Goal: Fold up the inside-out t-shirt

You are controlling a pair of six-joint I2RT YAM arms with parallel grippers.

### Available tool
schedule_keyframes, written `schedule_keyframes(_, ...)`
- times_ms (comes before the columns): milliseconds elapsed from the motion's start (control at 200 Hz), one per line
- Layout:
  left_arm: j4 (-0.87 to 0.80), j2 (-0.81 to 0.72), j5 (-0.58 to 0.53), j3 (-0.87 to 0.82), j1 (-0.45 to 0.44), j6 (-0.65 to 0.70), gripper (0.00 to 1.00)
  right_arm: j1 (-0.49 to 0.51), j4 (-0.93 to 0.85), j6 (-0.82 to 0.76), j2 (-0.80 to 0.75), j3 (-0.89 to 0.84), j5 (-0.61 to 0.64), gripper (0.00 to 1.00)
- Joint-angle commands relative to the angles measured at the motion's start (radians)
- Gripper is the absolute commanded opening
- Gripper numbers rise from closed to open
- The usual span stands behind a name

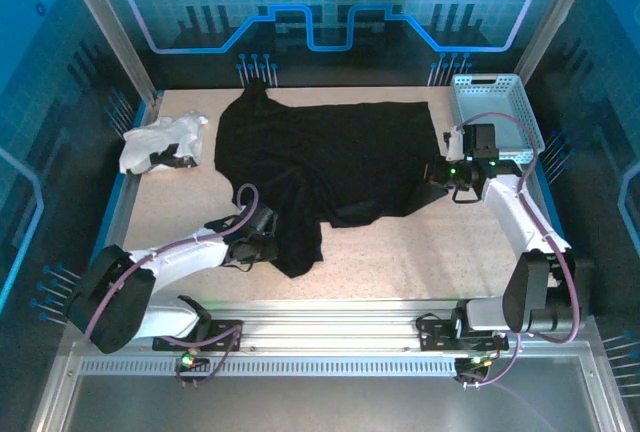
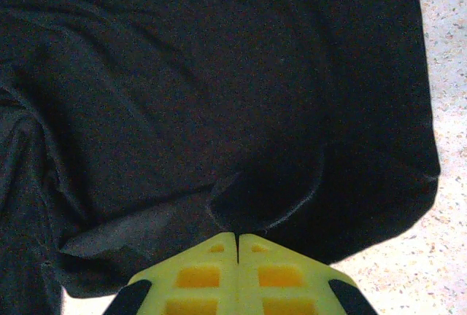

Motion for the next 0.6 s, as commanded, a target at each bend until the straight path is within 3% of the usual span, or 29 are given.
schedule_keyframes(0, -0.033, -0.002, 0.0, -0.026, -0.009, -0.01, 0.1, -0.002, -0.018, -0.017, -0.034, -0.007, 0.003, 0.0)
schedule_keyframes(75, -0.052, -0.045, -0.029, -0.014, -0.009, -0.002, 0.0, -0.006, -0.016, -0.02, -0.036, -0.006, 0.003, 0.0)
schedule_keyframes(205, -0.094, -0.158, -0.087, 0.024, 0.019, 0.015, 0.0, -0.029, -0.017, -0.026, -0.04, 0.001, -0.001, 0.0)
schedule_keyframes(325, -0.11, -0.313, -0.11, 0.113, 0.109, 0.052, 0.0, -0.079, -0.019, -0.025, -0.081, 0.037, -0.019, 0.0)
schedule_keyframes(430, -0.141, -0.409, -0.18, 0.267, 0.157, 0.12, 0.0, -0.115, -0.034, -0.014, -0.144, 0.106, -0.026, 0.0)
schedule_keyframes(595, -0.241, -0.423, -0.303, 0.62, 0.168, 0.291, 0.0, -0.128, -0.106, -0.015, -0.255, 0.27, -0.006, 0.0)
